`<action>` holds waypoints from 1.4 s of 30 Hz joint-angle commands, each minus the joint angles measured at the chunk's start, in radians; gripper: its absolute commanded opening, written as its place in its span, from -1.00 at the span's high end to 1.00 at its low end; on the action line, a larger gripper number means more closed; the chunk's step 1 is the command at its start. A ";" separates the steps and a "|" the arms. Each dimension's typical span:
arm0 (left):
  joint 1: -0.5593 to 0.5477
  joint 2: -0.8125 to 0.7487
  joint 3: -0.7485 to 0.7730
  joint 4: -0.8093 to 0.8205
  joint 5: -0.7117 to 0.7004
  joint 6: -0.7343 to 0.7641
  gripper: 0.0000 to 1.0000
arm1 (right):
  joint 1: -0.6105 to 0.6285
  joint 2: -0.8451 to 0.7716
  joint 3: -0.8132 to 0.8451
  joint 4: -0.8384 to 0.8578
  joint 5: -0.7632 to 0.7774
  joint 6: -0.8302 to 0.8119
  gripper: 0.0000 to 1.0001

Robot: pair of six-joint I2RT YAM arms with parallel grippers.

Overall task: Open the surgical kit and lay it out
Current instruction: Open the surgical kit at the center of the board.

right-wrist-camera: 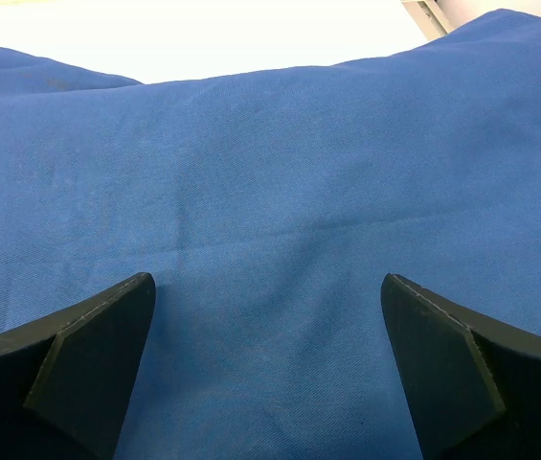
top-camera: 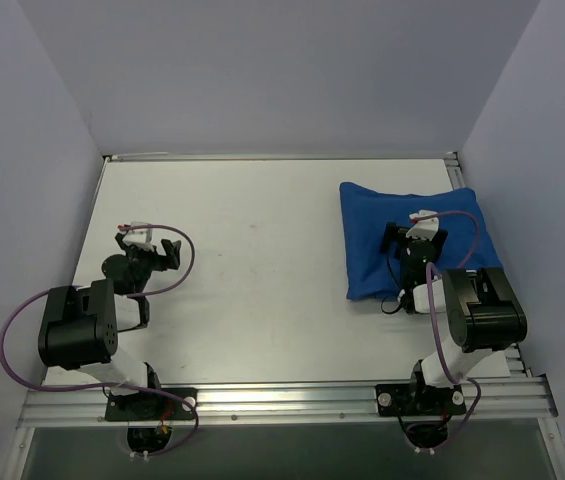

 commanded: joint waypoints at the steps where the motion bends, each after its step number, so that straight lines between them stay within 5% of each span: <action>1: -0.006 -0.019 0.025 0.041 0.004 0.010 -0.87 | -0.002 -0.002 0.014 0.105 -0.005 0.001 -1.00; 6: -0.009 -0.022 0.039 -0.002 0.001 0.023 -0.87 | -0.002 -0.052 0.045 0.039 -0.008 -0.001 -1.00; 10: -0.017 -0.053 0.030 -0.005 -0.052 0.009 -0.88 | -0.012 -0.260 0.193 -0.426 -0.004 0.109 -0.95; 13: -0.040 -0.090 0.068 -0.101 -0.108 0.017 -0.90 | -0.014 -0.298 0.320 -0.691 -0.059 0.160 -0.62; 17: 0.066 -0.138 0.347 -0.602 0.045 -0.060 -1.00 | -0.012 -0.244 0.485 -1.020 -0.041 0.252 -0.30; 18: 0.065 -0.124 0.422 -0.846 0.071 -0.031 -0.86 | -0.009 -0.229 0.505 -1.100 -0.048 0.260 -0.29; 20: 0.057 -0.082 0.582 -1.020 0.128 0.028 -0.77 | 0.001 -0.183 0.540 -1.156 -0.054 0.263 -0.19; 27: 0.011 -0.053 0.691 -1.377 0.101 0.173 -0.72 | 0.199 0.013 0.638 -1.359 -0.010 0.242 -0.02; 31: 0.008 -0.067 0.709 -1.439 0.079 0.199 -0.72 | 0.314 0.090 0.675 -1.391 -0.019 0.269 0.20; 42: 0.008 -0.039 0.755 -1.522 0.084 0.219 -0.71 | 0.636 0.337 0.881 -1.161 -0.157 0.535 0.25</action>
